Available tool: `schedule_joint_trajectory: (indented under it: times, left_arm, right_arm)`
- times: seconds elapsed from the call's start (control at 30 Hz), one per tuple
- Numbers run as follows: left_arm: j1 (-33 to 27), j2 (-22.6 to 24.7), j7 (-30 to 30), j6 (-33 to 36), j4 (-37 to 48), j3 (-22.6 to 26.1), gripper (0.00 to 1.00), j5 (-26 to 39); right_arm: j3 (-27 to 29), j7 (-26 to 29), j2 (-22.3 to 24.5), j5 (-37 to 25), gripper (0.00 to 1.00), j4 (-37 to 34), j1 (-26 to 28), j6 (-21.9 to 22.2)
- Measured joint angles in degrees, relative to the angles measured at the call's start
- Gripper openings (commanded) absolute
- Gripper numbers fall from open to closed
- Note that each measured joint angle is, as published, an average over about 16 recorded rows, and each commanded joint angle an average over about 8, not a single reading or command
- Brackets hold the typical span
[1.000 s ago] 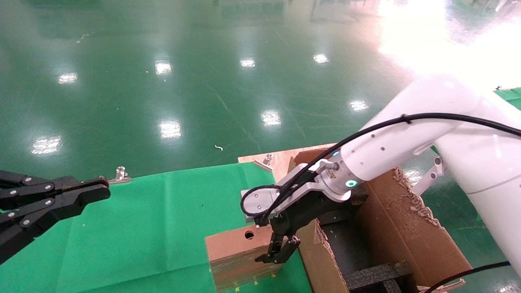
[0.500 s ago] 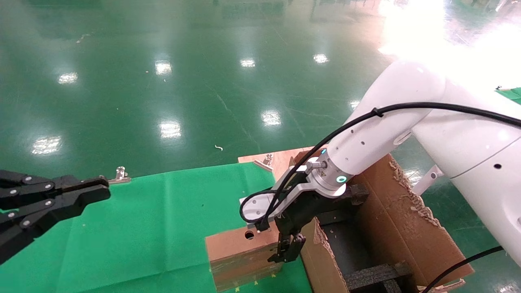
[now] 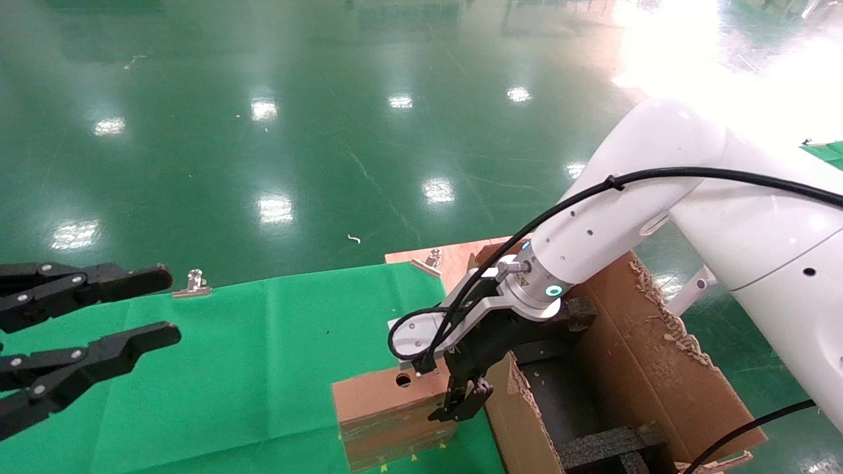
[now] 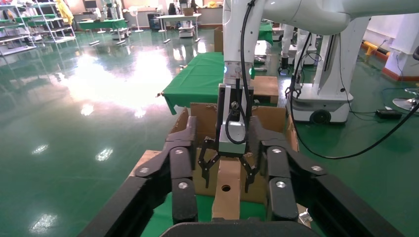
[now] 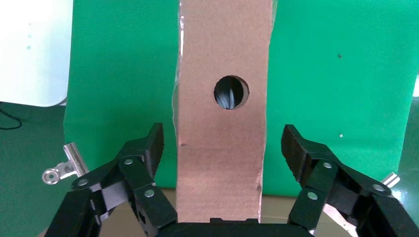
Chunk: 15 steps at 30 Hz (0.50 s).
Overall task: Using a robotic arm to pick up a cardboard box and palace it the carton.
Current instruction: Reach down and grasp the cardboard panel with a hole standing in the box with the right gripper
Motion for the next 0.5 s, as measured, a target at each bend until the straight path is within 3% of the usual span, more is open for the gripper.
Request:
schedule_joint_trajectory:
  times: [0.5]
  left_arm:
    - [0.0,0.0,0.0,0.0,0.0,0.0,1.0,0.0]
  right_arm:
    - [0.4,0.03,0.14,-0.01,0.0,0.2,-0.29,-0.03]
